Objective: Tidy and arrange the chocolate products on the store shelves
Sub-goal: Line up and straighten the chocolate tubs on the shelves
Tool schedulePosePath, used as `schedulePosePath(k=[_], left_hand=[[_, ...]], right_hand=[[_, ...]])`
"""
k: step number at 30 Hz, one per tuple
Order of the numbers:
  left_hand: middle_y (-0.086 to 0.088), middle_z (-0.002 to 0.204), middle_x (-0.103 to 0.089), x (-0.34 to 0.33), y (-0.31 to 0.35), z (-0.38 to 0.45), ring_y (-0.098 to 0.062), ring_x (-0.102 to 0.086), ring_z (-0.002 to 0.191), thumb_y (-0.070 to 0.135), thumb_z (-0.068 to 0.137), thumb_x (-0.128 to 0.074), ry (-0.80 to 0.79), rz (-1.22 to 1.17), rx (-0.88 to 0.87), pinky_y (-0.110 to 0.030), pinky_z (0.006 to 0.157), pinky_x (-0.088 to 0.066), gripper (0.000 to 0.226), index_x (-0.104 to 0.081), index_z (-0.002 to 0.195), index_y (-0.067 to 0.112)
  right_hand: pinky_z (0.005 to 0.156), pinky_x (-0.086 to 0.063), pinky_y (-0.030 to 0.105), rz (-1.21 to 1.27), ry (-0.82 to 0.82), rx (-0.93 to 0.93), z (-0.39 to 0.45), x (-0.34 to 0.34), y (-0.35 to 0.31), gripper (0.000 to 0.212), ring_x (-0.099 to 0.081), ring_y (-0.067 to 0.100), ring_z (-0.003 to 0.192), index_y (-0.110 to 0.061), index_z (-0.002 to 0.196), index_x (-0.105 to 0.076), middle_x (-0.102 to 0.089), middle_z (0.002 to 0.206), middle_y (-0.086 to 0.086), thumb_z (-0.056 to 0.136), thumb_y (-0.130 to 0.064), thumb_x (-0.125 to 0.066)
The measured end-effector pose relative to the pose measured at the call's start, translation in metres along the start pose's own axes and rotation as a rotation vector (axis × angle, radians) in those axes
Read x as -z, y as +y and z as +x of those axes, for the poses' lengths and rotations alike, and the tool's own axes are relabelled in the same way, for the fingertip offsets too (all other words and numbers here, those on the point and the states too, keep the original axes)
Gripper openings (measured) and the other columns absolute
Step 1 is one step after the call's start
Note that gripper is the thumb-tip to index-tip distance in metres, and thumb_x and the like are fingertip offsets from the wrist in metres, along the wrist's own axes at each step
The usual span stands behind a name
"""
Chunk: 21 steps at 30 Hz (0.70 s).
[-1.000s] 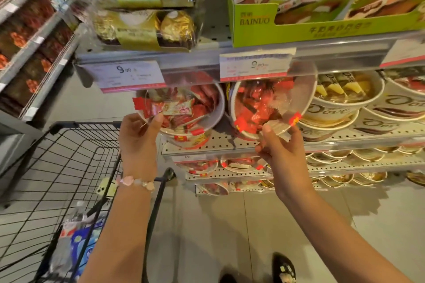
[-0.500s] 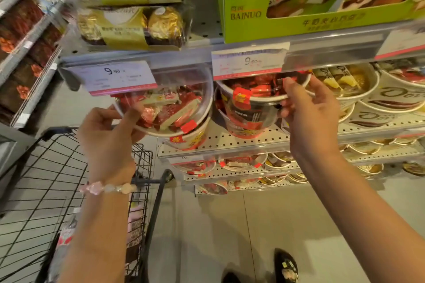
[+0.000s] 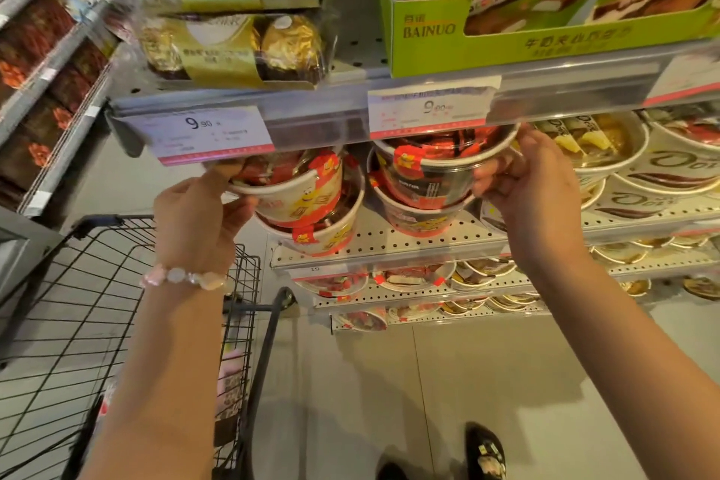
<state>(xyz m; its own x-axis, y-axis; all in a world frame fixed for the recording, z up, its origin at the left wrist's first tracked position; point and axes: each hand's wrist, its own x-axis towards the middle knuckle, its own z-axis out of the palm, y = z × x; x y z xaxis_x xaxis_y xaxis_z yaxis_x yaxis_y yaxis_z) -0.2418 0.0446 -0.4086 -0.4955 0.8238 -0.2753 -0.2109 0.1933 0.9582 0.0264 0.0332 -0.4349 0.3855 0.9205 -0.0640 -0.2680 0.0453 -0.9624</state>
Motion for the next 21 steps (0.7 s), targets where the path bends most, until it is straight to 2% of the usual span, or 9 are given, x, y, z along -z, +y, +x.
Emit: schedulePosePath(k=[4,6,8,10,13,15,17,19,21], left_hand=[[-0.007,0.085,-0.066,0.003,-0.010,0.000,-0.009,-0.064,0.055,0.010,0.092,-0.052,-0.070,-0.017,-0.043,-0.017,0.052,-0.050,0.008,-0.056,0.085,0.008],[-0.019,0.098,-0.062,0.004,-0.018,-0.004,-0.011,-0.064,0.057,0.005,0.093,-0.043,-0.115,-0.019,-0.117,-0.020,0.055,-0.051,0.011,-0.054,0.091,0.006],[-0.018,0.097,-0.057,0.006,-0.027,-0.004,-0.010,-0.060,0.057,0.004,0.083,-0.040,-0.101,-0.103,-0.147,-0.023,0.055,-0.044,0.016,-0.048,0.097,0.007],[-0.005,0.100,-0.053,0.008,-0.039,0.000,-0.007,-0.057,0.068,-0.001,0.071,-0.041,-0.113,-0.100,-0.188,-0.019,0.058,-0.037,0.034,-0.043,0.101,0.017],[-0.002,0.125,-0.044,0.007,-0.056,0.001,-0.005,-0.051,0.107,-0.017,0.069,-0.051,-0.233,0.196,-0.333,-0.015,0.070,-0.045,0.070,-0.030,0.126,0.018],[0.002,0.132,-0.040,0.001,-0.063,0.001,0.009,-0.047,0.112,-0.020,0.067,-0.062,-0.316,0.290,-0.388,-0.005,0.076,-0.045,0.091,-0.017,0.138,0.015],[0.008,0.132,-0.039,-0.004,-0.066,0.008,0.023,-0.044,0.105,-0.008,0.064,-0.076,-0.324,0.390,-0.418,0.002,0.077,-0.041,0.104,-0.011,0.142,0.015],[0.007,0.136,-0.041,-0.003,-0.069,0.019,0.012,-0.046,0.114,0.014,0.057,-0.088,-0.305,0.426,-0.422,-0.008,0.091,-0.044,0.113,-0.015,0.143,0.019],[0.006,0.137,-0.045,0.000,-0.071,0.025,-0.004,-0.047,0.122,0.029,0.050,-0.090,-0.266,0.431,-0.412,-0.033,0.101,-0.045,0.116,-0.021,0.142,0.023]], right_hand=[[0.071,-0.056,0.028,-0.273,0.005,0.107,-0.014,0.010,0.017,0.038,-0.061,0.008,0.073,-0.014,0.127,-0.050,-0.062,0.083,0.000,0.092,-0.002,-0.038],[0.086,-0.054,0.033,-0.388,0.022,0.188,-0.022,0.010,0.032,0.042,-0.059,0.007,0.093,-0.014,0.130,-0.046,-0.058,0.103,0.001,0.089,-0.006,-0.053],[0.098,-0.047,0.028,-0.489,0.025,0.234,-0.025,0.007,0.046,0.066,-0.051,0.007,0.113,-0.016,0.138,-0.036,-0.049,0.125,0.000,0.082,-0.019,-0.070],[0.106,-0.039,0.026,-0.550,0.045,0.276,-0.023,0.000,0.058,0.091,-0.040,0.009,0.128,-0.016,0.143,-0.027,-0.037,0.136,-0.001,0.071,-0.034,-0.079],[0.113,-0.030,0.031,-0.551,0.126,0.303,-0.020,-0.016,0.068,0.118,-0.028,0.016,0.137,-0.016,0.146,-0.017,-0.028,0.143,0.001,0.056,-0.054,-0.083],[0.112,-0.028,0.027,-0.539,0.166,0.294,-0.016,-0.025,0.071,0.126,-0.027,0.018,0.138,-0.012,0.146,-0.016,-0.027,0.144,0.004,0.050,-0.054,-0.086],[0.110,-0.028,0.024,-0.541,0.187,0.276,-0.011,-0.030,0.072,0.126,-0.029,0.017,0.136,-0.010,0.146,-0.019,-0.029,0.143,0.005,0.048,-0.049,-0.089],[0.105,-0.031,0.019,-0.534,0.199,0.256,-0.006,-0.032,0.073,0.120,-0.036,0.014,0.131,-0.011,0.142,-0.024,-0.035,0.140,0.003,0.048,-0.043,-0.091],[0.098,-0.035,0.014,-0.512,0.194,0.243,-0.002,-0.029,0.074,0.113,-0.044,0.011,0.125,-0.013,0.137,-0.029,-0.043,0.136,0.001,0.048,-0.039,-0.092]])
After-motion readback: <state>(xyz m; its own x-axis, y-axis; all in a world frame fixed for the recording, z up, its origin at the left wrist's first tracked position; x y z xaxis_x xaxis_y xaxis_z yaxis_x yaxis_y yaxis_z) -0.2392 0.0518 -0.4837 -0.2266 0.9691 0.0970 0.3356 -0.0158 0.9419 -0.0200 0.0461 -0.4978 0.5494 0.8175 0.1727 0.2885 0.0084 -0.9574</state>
